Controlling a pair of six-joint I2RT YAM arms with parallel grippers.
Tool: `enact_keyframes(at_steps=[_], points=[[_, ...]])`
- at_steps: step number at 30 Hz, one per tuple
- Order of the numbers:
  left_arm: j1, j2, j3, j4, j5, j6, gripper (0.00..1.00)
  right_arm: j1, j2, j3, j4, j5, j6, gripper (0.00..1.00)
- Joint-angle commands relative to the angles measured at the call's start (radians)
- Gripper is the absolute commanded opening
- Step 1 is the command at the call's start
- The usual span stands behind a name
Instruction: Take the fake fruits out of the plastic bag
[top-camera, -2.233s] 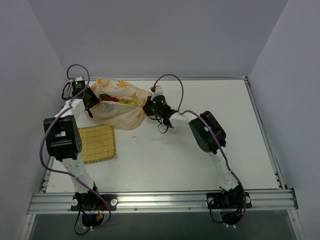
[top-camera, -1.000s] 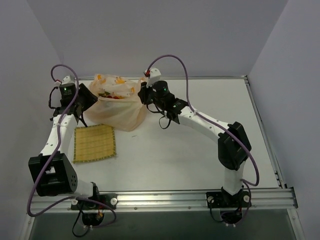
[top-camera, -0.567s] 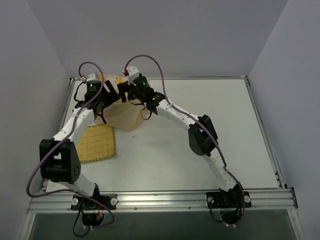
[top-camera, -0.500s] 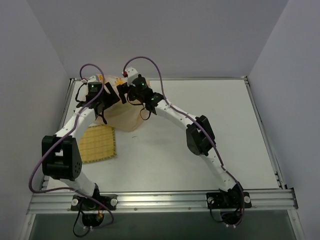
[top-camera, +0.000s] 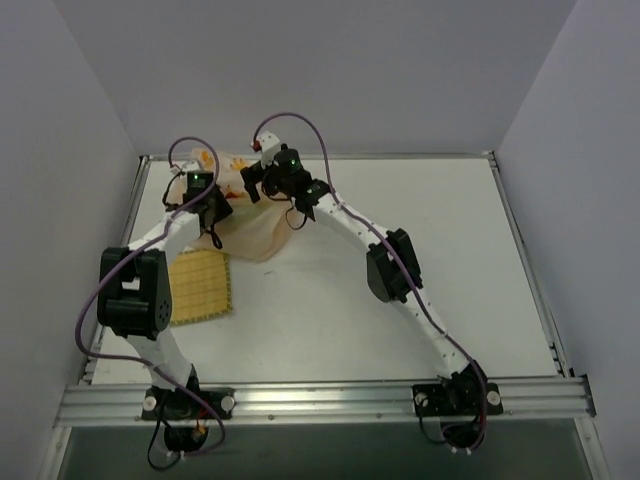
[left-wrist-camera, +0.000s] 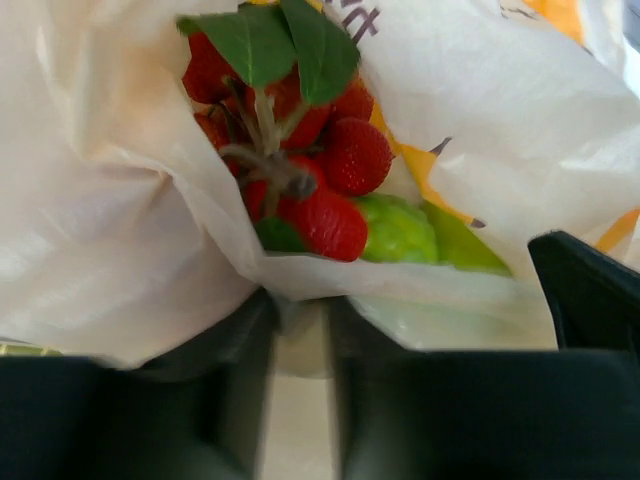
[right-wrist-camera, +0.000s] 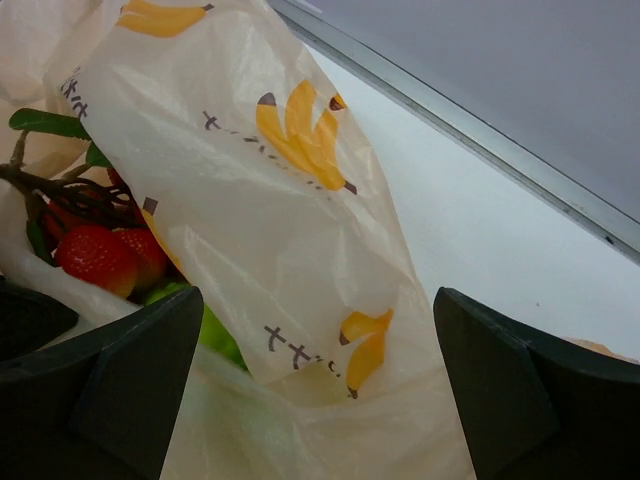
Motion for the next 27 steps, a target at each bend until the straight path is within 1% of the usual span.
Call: enact_keyframes(at_steps=[1,3,4,6,8,9,10,11,12,14,15,18,19,22,26,27], points=[[-0.001,-0.021,-0.009,0.051,0.003,0.011,0.17,-0.013,0.047,0.076,0.017,-0.106,0.029,0.94],[-0.001,-0.058,-0.06,0.082,0.009,0.005,0.03,-0.025,0.076,0.096,0.06,-0.168,0.085,0.93],[0.0,-0.072,-0.078,0.109,0.012,0.002,0.02,-0.034,0.09,0.097,0.078,-0.184,0.127,0.91],[-0.001,-0.102,-0.119,0.113,0.021,-0.006,0.02,-0.044,0.101,0.097,0.132,-0.23,0.163,0.88],[-0.003,-0.127,-0.15,0.125,0.028,-0.016,0.02,-0.05,0.11,0.097,0.179,-0.249,0.212,0.74],[-0.001,-0.153,-0.182,0.128,0.026,-0.019,0.02,-0.05,0.112,0.093,0.195,-0.251,0.224,0.64],[-0.001,-0.167,-0.196,0.134,0.028,-0.024,0.02,-0.05,0.11,0.09,0.21,-0.248,0.235,0.43],[-0.001,-0.181,-0.21,0.136,0.026,-0.033,0.02,-0.05,0.112,0.082,0.25,-0.244,0.259,0.34],[-0.001,-0.21,-0.233,0.139,0.029,-0.033,0.02,-0.05,0.109,0.059,0.274,-0.241,0.269,0.19],[0.0,-0.236,-0.248,0.14,0.029,-0.035,0.02,-0.042,0.092,0.031,0.342,-0.217,0.284,0.09],[0.0,-0.259,-0.253,0.133,0.032,-0.036,0.02,-0.041,0.086,0.019,0.362,-0.171,0.289,0.0],[0.01,-0.282,-0.253,0.122,0.034,-0.036,0.02,-0.033,0.067,0.004,0.405,-0.09,0.284,0.0],[0.014,-0.284,-0.255,0.117,0.037,-0.036,0.02,-0.033,0.06,0.008,0.414,-0.038,0.28,0.0],[0.028,-0.281,-0.262,0.114,0.046,-0.042,0.02,-0.041,0.061,0.034,0.417,0.041,0.248,0.0],[0.03,-0.258,-0.273,0.099,0.046,-0.061,0.02,-0.051,0.106,0.135,0.376,0.041,0.203,0.0],[0.03,-0.251,-0.278,0.091,0.046,-0.07,0.02,-0.051,0.112,0.133,0.373,0.041,0.194,0.0]])
